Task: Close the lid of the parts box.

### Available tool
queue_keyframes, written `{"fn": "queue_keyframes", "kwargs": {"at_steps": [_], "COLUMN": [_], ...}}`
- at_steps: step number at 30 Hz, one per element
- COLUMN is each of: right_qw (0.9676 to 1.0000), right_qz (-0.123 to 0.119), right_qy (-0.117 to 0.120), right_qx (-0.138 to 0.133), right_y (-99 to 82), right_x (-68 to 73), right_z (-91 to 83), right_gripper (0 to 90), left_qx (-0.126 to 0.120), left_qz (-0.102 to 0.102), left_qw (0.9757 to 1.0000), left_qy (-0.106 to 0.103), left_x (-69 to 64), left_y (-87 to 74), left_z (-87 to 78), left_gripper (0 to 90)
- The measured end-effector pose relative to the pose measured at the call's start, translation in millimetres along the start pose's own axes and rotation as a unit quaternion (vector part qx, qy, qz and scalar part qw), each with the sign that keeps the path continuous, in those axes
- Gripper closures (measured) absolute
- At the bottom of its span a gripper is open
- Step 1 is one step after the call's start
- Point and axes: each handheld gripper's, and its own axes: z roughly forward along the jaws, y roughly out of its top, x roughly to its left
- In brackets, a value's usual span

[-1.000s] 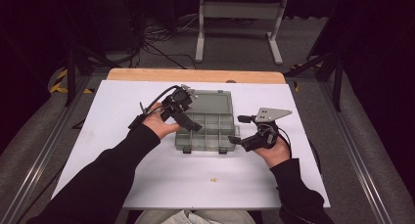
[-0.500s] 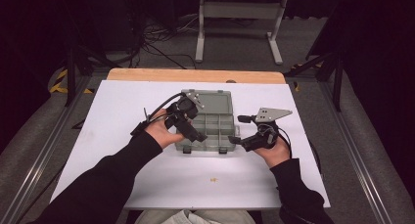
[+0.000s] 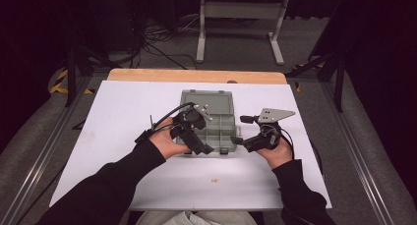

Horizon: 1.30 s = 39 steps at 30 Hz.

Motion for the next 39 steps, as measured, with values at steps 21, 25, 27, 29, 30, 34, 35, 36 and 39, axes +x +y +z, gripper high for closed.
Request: {"fn": "queue_keyframes", "kwargs": {"at_steps": [21, 25, 27, 29, 30, 34, 35, 36, 39], "right_qw": [1.0, 1.0, 1.0, 1.0, 1.0, 1.0, 1.0, 1.0, 1.0], "right_qz": [-0.002, -0.001, -0.002, -0.001, -0.001, 0.0, -0.001, -0.001, -0.001], "right_qy": [-0.002, -0.001, -0.002, -0.001, -0.001, -0.001, -0.001, -0.001, -0.001], "right_qx": [-0.001, -0.001, -0.001, -0.001, -0.001, 0.0, -0.001, -0.001, -0.002], "right_y": [0.2, 0.2, 0.4, 0.5, 0.4, 0.3, 0.4, 0.4, 0.4], "right_x": [-0.7, -0.6, -0.5, -0.4, -0.6, -0.4, -0.5, -0.5, -0.7], "right_z": [-1.0, -1.2, -1.4, -1.6, -1.5, -1.4, -1.4, -1.4, -1.7], "right_gripper": [11.2, 11.2, 11.2, 11.2, 11.2, 11.1, 11.2, 11.2, 11.2], "left_qx": [0.029, 0.042, 0.047, 0.05, 0.051, 0.055, 0.055, 0.055, 0.061], "left_qz": [0.039, 0.045, 0.048, 0.048, 0.047, 0.051, 0.051, 0.051, 0.049], "left_qw": [0.9978, 0.9968, 0.9962, 0.9959, 0.9959, 0.9953, 0.9953, 0.9952, 0.9951], "left_qy": [-0.045, -0.051, -0.055, -0.058, -0.059, -0.061, -0.062, -0.063, -0.061], "left_x": [-29.1, -32.6, -34.5, -36.5, -37.4, -39.1, -39.5, -40.0, -43.1], "left_y": [-2.4, -4.6, -6.4, -8.2, -8.9, -11.0, -11.7, -12.4, -15.2], "left_z": [38.6, 46.2, 50.5, 54.4, 56.1, 59.9, 60.8, 62.1, 68.2], "left_gripper": [13.1, 15.1, 16.1, 17.0, 17.4, 19.3, 20.6, 21.4, 23.2]}}
